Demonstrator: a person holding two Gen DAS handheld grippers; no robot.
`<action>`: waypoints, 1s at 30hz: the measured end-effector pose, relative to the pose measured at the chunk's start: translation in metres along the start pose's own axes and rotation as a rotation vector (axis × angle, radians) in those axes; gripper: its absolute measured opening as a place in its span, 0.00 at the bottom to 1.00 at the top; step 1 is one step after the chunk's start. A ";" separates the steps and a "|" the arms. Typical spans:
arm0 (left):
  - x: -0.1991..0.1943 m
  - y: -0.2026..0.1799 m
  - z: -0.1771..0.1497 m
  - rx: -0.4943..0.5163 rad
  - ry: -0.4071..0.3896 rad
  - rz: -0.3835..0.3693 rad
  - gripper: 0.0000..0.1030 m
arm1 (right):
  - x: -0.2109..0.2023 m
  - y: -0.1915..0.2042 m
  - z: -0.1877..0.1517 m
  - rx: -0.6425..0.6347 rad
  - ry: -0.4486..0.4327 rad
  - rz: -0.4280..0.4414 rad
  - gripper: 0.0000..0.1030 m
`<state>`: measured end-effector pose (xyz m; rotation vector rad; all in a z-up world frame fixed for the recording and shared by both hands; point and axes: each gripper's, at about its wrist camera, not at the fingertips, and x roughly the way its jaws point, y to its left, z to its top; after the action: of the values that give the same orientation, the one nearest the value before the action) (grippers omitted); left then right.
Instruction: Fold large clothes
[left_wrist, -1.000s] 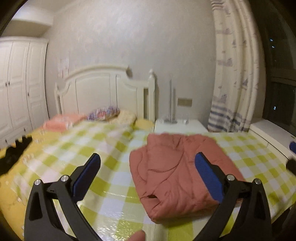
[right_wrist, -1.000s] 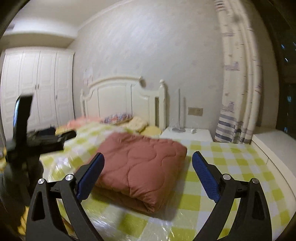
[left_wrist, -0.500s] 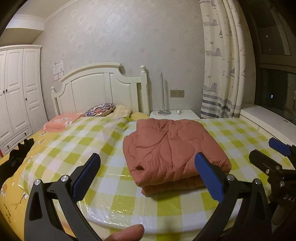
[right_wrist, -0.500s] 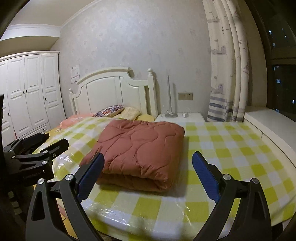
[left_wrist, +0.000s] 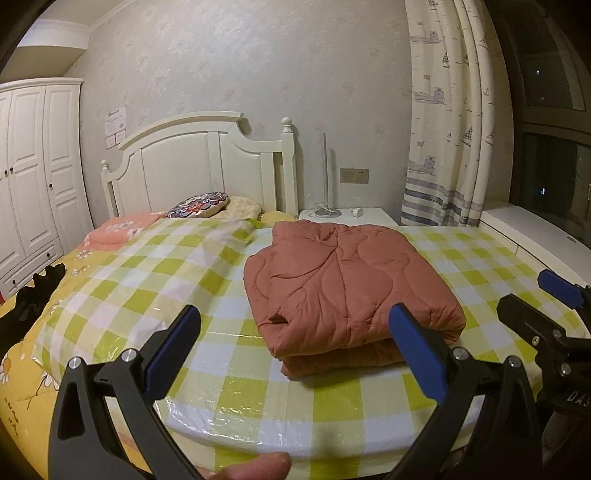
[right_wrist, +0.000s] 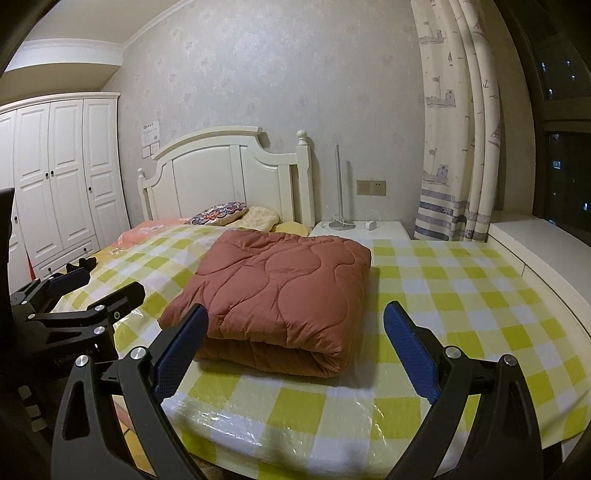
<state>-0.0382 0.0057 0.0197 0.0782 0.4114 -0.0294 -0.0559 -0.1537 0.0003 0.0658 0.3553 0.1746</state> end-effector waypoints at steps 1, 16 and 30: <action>0.000 0.000 0.000 0.000 0.002 0.000 0.98 | 0.000 0.000 0.000 0.001 -0.001 0.000 0.89; 0.003 0.000 -0.003 0.001 0.018 0.003 0.98 | 0.001 0.002 -0.001 -0.002 0.008 0.000 0.89; 0.003 -0.001 -0.005 -0.002 0.023 0.004 0.98 | 0.003 0.004 -0.005 -0.001 0.015 0.004 0.89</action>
<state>-0.0372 0.0054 0.0137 0.0780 0.4340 -0.0238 -0.0551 -0.1495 -0.0047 0.0641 0.3702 0.1793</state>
